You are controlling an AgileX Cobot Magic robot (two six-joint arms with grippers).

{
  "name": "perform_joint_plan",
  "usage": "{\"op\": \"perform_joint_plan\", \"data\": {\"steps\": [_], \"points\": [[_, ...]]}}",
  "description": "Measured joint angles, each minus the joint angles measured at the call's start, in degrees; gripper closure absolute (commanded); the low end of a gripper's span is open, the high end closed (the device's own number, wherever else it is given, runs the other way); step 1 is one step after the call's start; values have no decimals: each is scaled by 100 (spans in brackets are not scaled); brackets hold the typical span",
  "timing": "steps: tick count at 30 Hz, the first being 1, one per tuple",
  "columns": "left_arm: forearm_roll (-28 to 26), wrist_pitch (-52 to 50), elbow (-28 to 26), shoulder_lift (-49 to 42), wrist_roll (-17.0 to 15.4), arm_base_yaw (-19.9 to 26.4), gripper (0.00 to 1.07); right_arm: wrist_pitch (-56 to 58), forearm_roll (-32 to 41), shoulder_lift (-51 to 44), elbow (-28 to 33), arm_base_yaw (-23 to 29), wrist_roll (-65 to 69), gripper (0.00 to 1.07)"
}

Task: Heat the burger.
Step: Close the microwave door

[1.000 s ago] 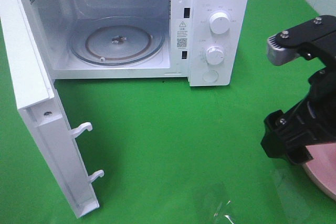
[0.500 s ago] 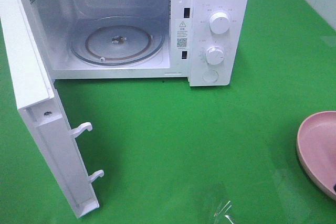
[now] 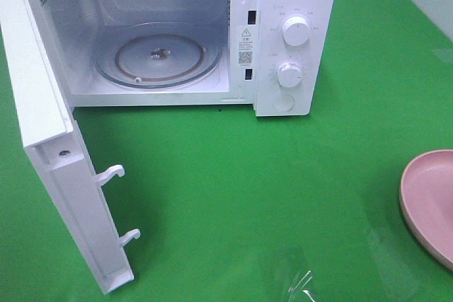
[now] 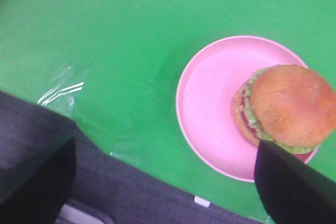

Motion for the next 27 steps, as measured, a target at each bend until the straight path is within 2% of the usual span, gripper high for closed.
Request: {"op": "perform_joint_plan", "data": {"steps": [1, 2, 4, 7, 9, 11, 14, 16, 18, 27], "points": [[0, 0, 0, 0, 0, 0, 3, -23, 40, -378, 0, -286, -92, 28], [0, 0, 0, 0, 0, 0, 3, -23, 40, -378, 0, -286, -92, 28], [0, 0, 0, 0, 0, 0, 3, -69, 223, -1060, 0, -831, -126, 29], [0, 0, 0, 0, 0, 0, 3, -97, 258, -1220, 0, -974, -132, 30], [0, 0, 0, 0, 0, 0, 3, -241, 298, -1748, 34, -1381, -160, 31], [0, 0, 0, 0, 0, 0, 3, -298, 298, -1965, 155, -1570, -166, 31], [0, 0, 0, 0, 0, 0, 3, -315, 298, -2045, 229, -1656, -166, 31], [0, 0, 0, 0, 0, 0, 3, -332, 298, -2269, 670, -1931, -172, 31], [0, 0, 0, 0, 0, 0, 3, -344, 315, -2269, 865, -2000, -172, 31], [0, 0, 0, 0, 0, 0, 3, -917, 327, -2269, 1117, -2011, -166, 31]]}}
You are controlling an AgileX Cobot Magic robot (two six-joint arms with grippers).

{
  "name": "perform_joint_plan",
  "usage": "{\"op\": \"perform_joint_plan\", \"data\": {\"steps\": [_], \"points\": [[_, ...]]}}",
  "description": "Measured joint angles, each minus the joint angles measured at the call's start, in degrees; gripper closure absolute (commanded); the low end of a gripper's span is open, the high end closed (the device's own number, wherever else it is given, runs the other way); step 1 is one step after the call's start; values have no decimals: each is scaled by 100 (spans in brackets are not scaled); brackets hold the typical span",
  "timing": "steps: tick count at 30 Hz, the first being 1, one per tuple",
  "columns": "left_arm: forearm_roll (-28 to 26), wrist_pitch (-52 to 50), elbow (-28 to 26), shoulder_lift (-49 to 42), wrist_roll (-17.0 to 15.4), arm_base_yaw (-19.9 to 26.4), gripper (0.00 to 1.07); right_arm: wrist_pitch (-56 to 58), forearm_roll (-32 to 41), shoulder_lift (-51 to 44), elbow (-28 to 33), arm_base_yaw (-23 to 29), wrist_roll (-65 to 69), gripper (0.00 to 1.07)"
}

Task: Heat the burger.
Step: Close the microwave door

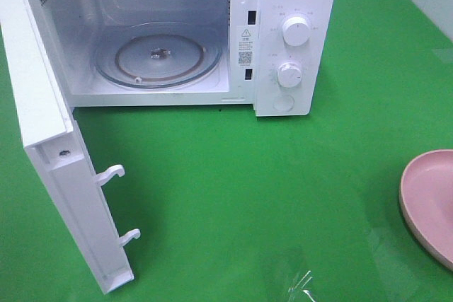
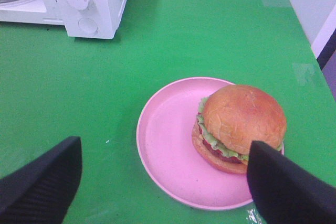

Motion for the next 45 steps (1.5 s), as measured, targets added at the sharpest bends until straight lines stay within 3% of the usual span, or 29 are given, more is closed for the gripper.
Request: {"op": "perform_joint_plan", "data": {"steps": [41, 45], "points": [[40, 0, 0, 0, 0, 0, 3, -189, 0, 0, 120, 0, 6, 31], [29, 0, 0, 0, -63, 0, 7, -189, 0, 0, 120, 0, 6, 31]]}}
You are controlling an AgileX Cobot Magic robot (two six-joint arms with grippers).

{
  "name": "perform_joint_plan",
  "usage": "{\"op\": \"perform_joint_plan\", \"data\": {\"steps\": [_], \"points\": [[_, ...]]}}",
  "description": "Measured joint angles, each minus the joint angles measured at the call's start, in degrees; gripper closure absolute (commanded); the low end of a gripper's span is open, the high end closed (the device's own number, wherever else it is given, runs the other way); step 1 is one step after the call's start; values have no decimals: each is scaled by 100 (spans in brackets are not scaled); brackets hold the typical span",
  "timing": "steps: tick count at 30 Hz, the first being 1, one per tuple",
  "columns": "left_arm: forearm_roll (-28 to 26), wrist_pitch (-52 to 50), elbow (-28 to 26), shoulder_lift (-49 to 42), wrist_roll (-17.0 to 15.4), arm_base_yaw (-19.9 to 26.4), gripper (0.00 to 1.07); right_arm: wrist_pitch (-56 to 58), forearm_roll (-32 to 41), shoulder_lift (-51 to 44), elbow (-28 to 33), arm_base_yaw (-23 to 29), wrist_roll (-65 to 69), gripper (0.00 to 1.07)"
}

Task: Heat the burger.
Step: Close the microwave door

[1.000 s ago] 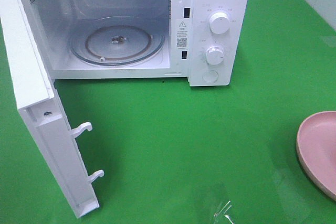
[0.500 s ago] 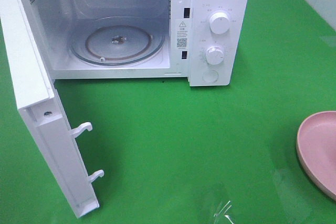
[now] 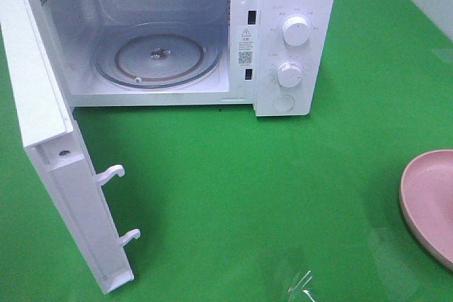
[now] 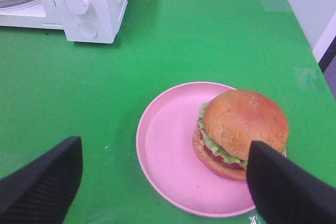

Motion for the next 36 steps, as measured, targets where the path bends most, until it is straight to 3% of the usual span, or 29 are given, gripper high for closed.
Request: {"op": "perform_joint_plan", "data": {"steps": [1, 3, 6, 8, 9, 10, 13, 14, 15, 16, 17, 19, 27, 36], "points": [[0, 0, 0, 0, 0, 0, 7, 0, 0, 0, 0, 0, 0, 31], [0, -80, -29, 0, -304, 0, 19, 0, 0, 0, 0, 0, 0, 32], [6, -275, -69, 0, -430, 0, 23, 0, 0, 0, 0, 0, 0, 32], [52, -676, -86, 0, -516, 0, 50, 0, 0, 0, 0, 0, 0, 32], [52, -676, -86, 0, -516, 0, 50, 0, 0, 0, 0, 0, 0, 32], [132, -905, -86, 6, -521, 0, 65, 0, 0, 0, 0, 0, 0, 32], [229, -1100, -86, 86, -521, 0, 70, 0, 0, 0, 0, 0, 0, 32], [355, -1295, -86, 281, -521, 0, 82, 0, 0, 0, 0, 0, 0, 32], [355, -1295, -86, 281, -521, 0, 82, 0, 0, 0, 0, 0, 0, 32], [424, -1398, -86, 395, -521, 0, 91, 0, 0, 0, 0, 0, 0, 32], [424, -1398, -86, 395, -521, 0, 91, 0, 0, 0, 0, 0, 0, 32], [739, -1776, -86, 888, -521, 0, 107, 0, 0, 0, 0, 0, 0, 32], [900, -2956, 166, 1742, -521, 0, 107, 0, 0, 0, 0, 0, 0, 32], [911, -5529, 1278, 2389, -521, 0, 107, 0, 0, 0, 0, 0, 0, 32]]}}
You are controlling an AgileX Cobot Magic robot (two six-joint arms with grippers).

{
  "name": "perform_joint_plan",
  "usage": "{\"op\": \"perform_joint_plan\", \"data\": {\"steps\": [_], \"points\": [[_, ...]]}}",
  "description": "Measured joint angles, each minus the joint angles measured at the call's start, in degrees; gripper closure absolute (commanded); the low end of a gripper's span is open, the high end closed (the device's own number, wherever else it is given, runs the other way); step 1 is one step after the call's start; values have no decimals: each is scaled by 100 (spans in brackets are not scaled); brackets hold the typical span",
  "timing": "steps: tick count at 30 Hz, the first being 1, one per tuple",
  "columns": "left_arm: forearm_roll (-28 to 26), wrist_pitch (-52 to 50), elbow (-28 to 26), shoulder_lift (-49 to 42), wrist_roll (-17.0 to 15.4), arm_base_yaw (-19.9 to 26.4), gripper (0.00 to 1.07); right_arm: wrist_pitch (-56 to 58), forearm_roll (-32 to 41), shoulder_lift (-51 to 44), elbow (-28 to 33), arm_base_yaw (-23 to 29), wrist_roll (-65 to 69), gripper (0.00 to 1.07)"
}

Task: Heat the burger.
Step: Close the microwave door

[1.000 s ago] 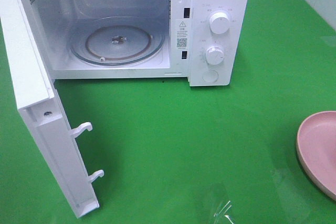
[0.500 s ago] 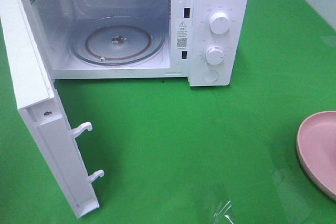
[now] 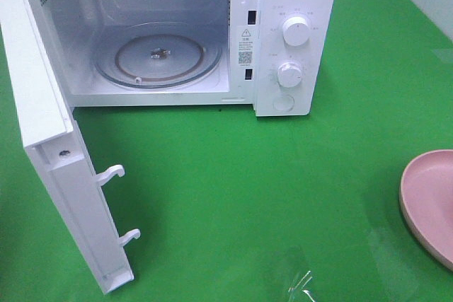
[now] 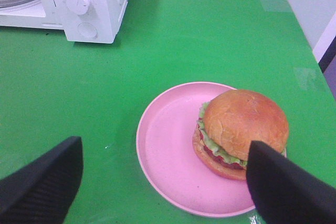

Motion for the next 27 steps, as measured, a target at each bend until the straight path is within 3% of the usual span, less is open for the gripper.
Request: {"op": "perform_joint_plan", "data": {"steps": [1, 5, 13, 16, 20, 27], "points": [[0, -596, 212, 160, 0, 0, 107, 0, 0, 0, 0, 0, 0, 32], [34, -1421, 544, 670, -6, 0, 107, 0, 0, 0, 0, 0, 0, 32], [34, -2550, 613, 1914, -97, 0, 107, 0, 0, 0, 0, 0, 0, 32], [269, -2974, 613, 2401, -286, 0, 107, 0, 0, 0, 0, 0, 0, 32], [1083, -3661, 613, 3214, -676, 0, 107, 0, 0, 0, 0, 0, 0, 32], [1667, -4314, 573, 4085, -791, -183, 107, 0, 0, 0, 0, 0, 0, 32]]}}
